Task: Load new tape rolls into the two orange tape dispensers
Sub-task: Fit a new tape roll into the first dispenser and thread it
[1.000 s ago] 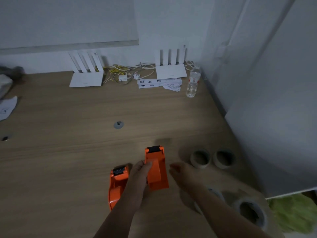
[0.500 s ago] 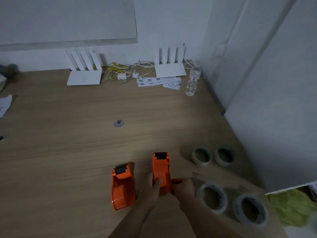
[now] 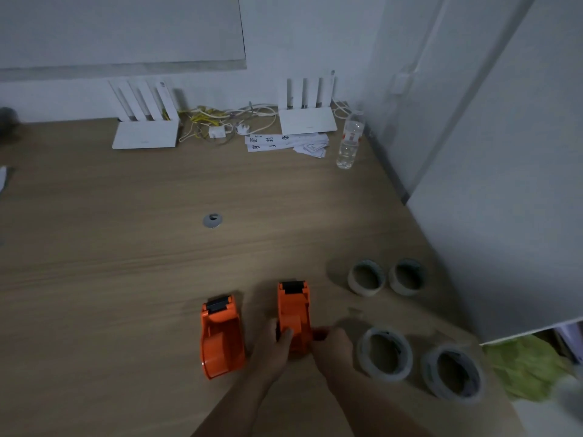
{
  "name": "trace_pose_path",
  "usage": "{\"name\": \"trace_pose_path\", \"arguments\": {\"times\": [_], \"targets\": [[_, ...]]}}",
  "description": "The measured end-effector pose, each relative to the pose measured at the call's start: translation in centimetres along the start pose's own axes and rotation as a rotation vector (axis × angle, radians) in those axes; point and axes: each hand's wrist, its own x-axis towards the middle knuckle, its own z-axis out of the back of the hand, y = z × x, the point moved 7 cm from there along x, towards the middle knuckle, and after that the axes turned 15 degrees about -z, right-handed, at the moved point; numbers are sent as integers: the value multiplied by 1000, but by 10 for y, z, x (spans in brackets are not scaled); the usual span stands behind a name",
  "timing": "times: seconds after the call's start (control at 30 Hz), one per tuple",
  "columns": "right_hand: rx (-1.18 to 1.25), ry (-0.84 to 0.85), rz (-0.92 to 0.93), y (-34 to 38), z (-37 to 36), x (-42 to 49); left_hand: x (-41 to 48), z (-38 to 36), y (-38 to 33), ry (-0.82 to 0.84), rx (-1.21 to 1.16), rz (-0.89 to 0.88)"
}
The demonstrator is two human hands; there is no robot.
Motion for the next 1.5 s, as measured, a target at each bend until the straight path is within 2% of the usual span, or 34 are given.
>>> {"name": "trace_pose_path", "arguments": {"times": [0.07,0.17,0.27,0.4,0.57,0.63,0.83,1.07,1.17,1.3,1.37,1.5], "targets": [[-60,-46,76,10,12,-3,2,7,0,-80,49,-6],[-95,-182,181,21,46,-11,-1,23,-13,-236,83,-111],[-125,-320,167,12,84,-16,-4,35,-33,-317,94,-210],[-341,-367,-9,-18,103,-6,-1,35,-47,-271,31,-262],[-279,-267,-110,-34,90,11,-3,35,-53,-215,-7,-270],[-247,-276,-127,-37,89,14,-7,36,-53,-205,-32,-270],[-172,-332,-82,-41,88,14,-15,45,-47,-212,-57,-242],[4,-450,98,-35,114,-6,-12,60,-39,-245,-114,-221],[209,-354,231,-21,119,-16,-11,75,-39,-270,-163,-219],[576,-40,360,18,109,-45,-12,107,-33,-369,-229,-208],[633,111,385,38,94,-55,-15,124,-26,-427,-262,-184],[577,252,423,69,57,-79,-25,160,2,-514,-234,-151]]}}
